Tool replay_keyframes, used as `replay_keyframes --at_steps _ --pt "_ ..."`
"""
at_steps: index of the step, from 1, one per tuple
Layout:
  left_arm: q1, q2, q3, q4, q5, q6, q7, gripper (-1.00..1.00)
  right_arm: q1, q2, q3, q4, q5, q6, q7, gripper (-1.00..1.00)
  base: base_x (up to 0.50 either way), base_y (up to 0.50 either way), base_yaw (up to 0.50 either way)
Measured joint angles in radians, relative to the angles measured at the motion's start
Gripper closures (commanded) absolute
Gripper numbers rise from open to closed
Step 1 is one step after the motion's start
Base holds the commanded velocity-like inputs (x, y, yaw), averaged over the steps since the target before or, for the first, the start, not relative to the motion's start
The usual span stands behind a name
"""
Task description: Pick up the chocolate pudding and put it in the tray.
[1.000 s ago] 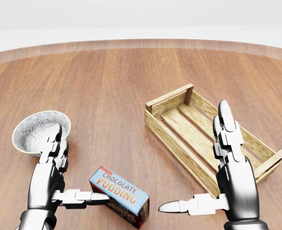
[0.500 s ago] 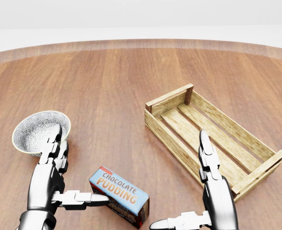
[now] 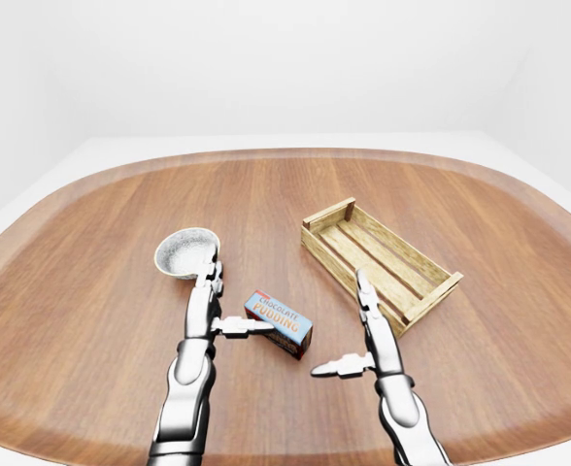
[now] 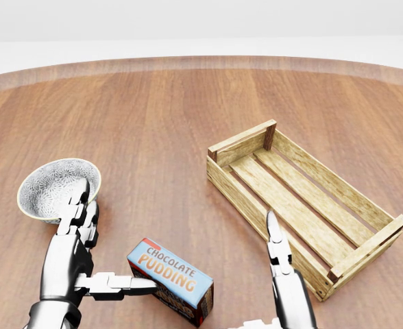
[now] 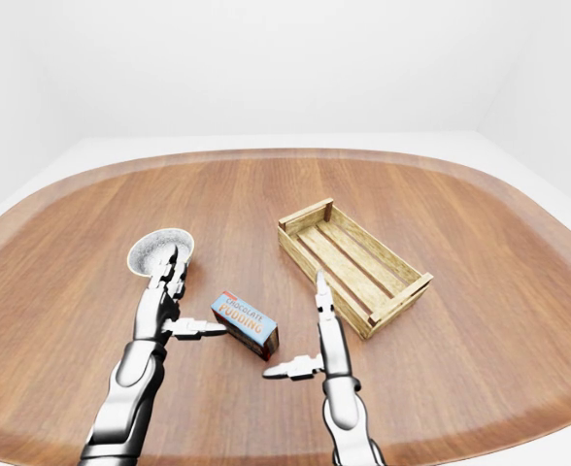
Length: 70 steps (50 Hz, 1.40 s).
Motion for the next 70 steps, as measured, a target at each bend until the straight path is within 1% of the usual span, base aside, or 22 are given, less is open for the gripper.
replay_keyframes --at_steps 24,43,70 --pt "-0.001 0.0 0.001 -0.01 -0.004 0.012 0.0 -1.0 -0.042 0.016 0.062 0.086 -0.049 0.0 -0.054 -1.0 0.0 0.0 0.0" --pt "-0.001 0.0 -0.001 -0.006 -0.002 0.007 -0.001 -1.0 -0.082 0.04 0.105 0.18 -0.071 0.0 -0.085 -1.0 0.0 0.0 0.0" --pt "-0.001 0.0 -0.002 -0.005 0.001 0.005 -0.003 -1.0 -0.124 0.074 0.141 0.323 -0.121 0.0 -0.128 -1.0 0.0 0.0 0.0"
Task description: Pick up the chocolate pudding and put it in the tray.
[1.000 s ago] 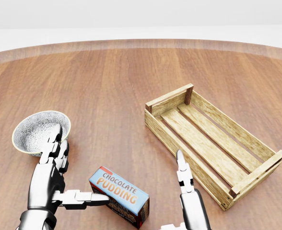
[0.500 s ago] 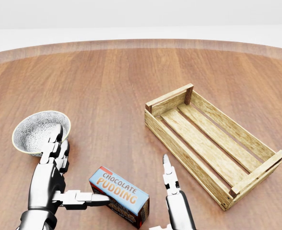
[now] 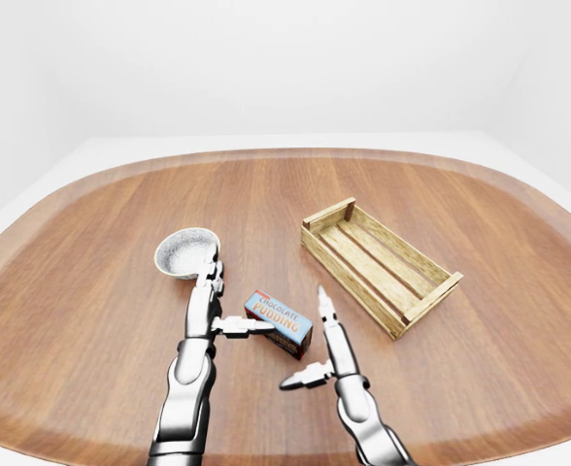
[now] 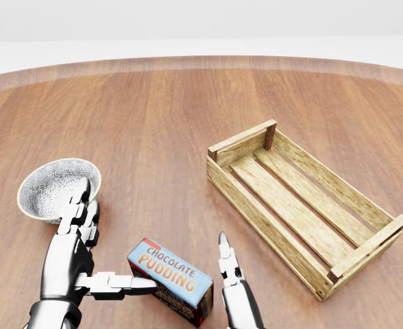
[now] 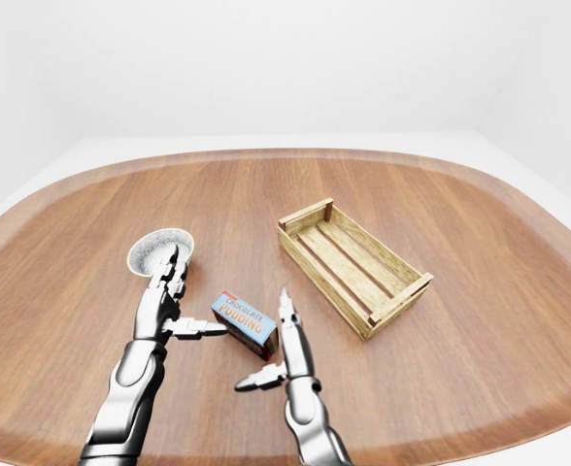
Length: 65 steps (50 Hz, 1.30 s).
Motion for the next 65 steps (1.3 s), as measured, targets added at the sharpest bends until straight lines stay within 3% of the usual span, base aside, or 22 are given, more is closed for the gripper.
replay_keyframes --at_steps 35,36,38,65 --pt "0.001 0.0 -0.001 0.0 0.002 -0.001 -0.003 -1.0 -0.074 0.035 -0.035 0.2 -0.044 0.0 -0.042 -1.0 0.0 0.0 0.0" --pt "0.001 0.0 -0.001 0.001 0.002 -0.002 -0.003 -1.0 -0.075 0.036 -0.037 0.205 -0.046 0.0 -0.043 -0.84 0.0 0.0 0.0" --pt "0.0 0.0 -0.001 0.001 0.002 -0.002 -0.003 -1.0 -0.078 0.037 -0.039 0.215 -0.049 0.0 -0.045 1.0 0.0 0.0 0.0" --pt "0.001 -0.001 -0.001 -0.001 0.001 -0.001 -0.002 -1.0 -0.091 0.045 -0.057 0.263 -0.077 0.0 -0.053 1.0 0.0 0.0 0.0"
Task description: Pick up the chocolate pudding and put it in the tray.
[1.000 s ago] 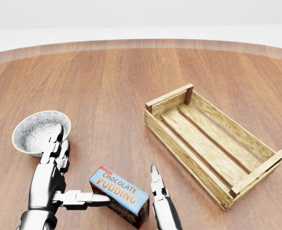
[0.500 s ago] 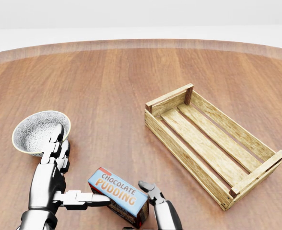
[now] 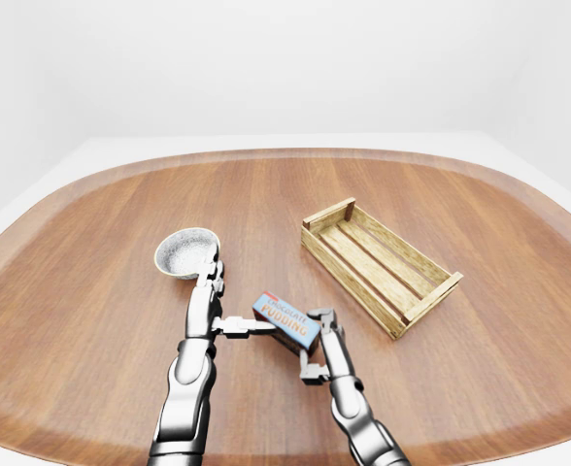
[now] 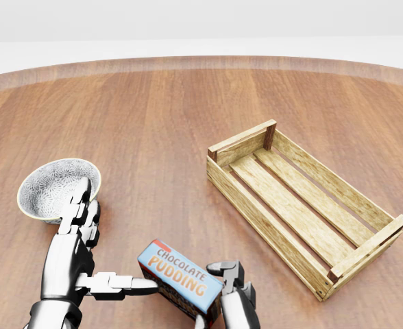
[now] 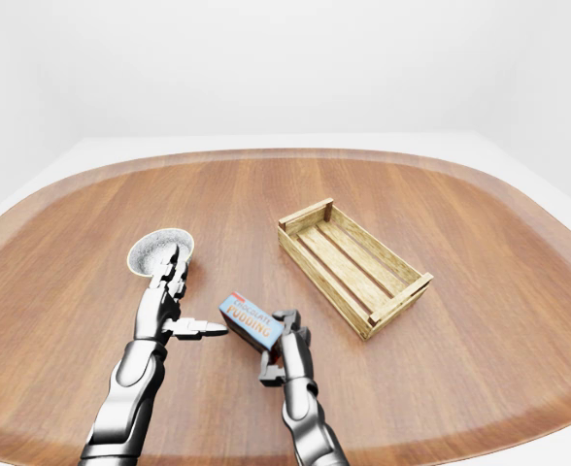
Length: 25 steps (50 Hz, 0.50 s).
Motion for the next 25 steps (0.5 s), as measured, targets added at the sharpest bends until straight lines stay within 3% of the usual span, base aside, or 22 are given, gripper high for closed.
replay_keyframes --at_steps 10,25 --pt "0.0 0.0 0.0 0.0 0.0 0.0 0.0 -1.0 0.033 -0.01 0.011 -0.126 0.018 0.0 0.022 1.0 0.0 0.0 0.0" --pt "-0.001 0.0 0.0 0.002 -0.001 0.0 -0.002 -1.0 0.081 -0.047 0.073 -0.547 0.094 0.0 0.071 1.0 0.0 0.0 0.0"
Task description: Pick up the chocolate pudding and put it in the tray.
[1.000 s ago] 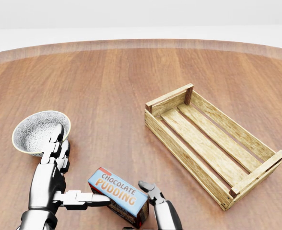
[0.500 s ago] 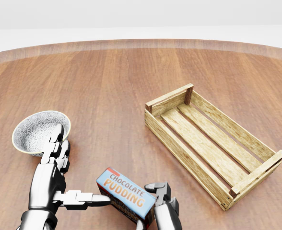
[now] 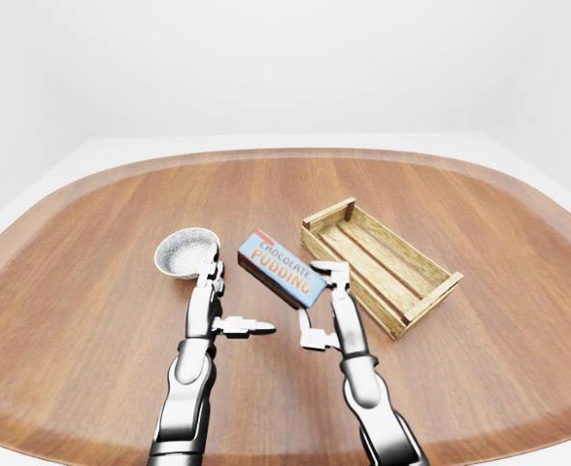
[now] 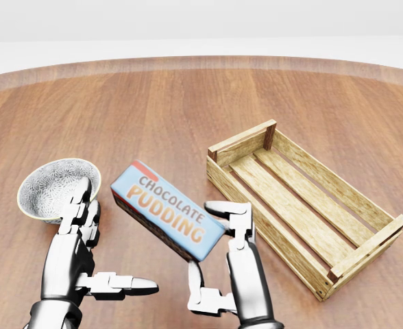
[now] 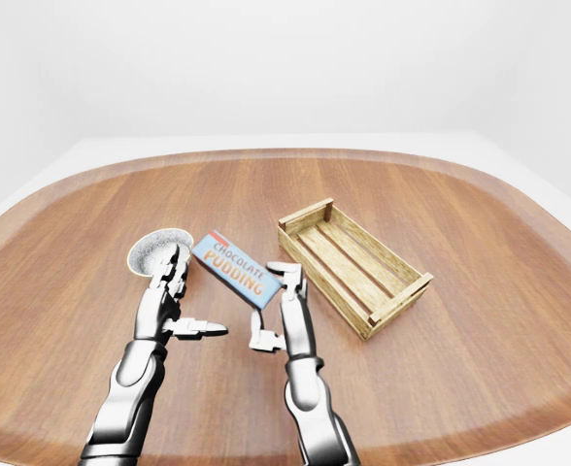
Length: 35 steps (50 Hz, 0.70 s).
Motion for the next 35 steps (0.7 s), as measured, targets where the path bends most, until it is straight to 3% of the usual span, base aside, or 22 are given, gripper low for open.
replay_keyframes --at_steps 19,35 --pt "0.002 0.0 -0.001 -0.002 0.002 0.0 -0.002 -1.0 0.0 -0.022 0.028 -0.196 0.027 0.0 0.005 1.0 0.0 0.0 0.0" --pt "0.004 0.0 -0.002 -0.005 0.003 0.003 -0.004 -1.0 -0.077 -0.005 -0.03 -0.211 0.03 0.0 0.04 1.0 0.0 0.0 0.0"
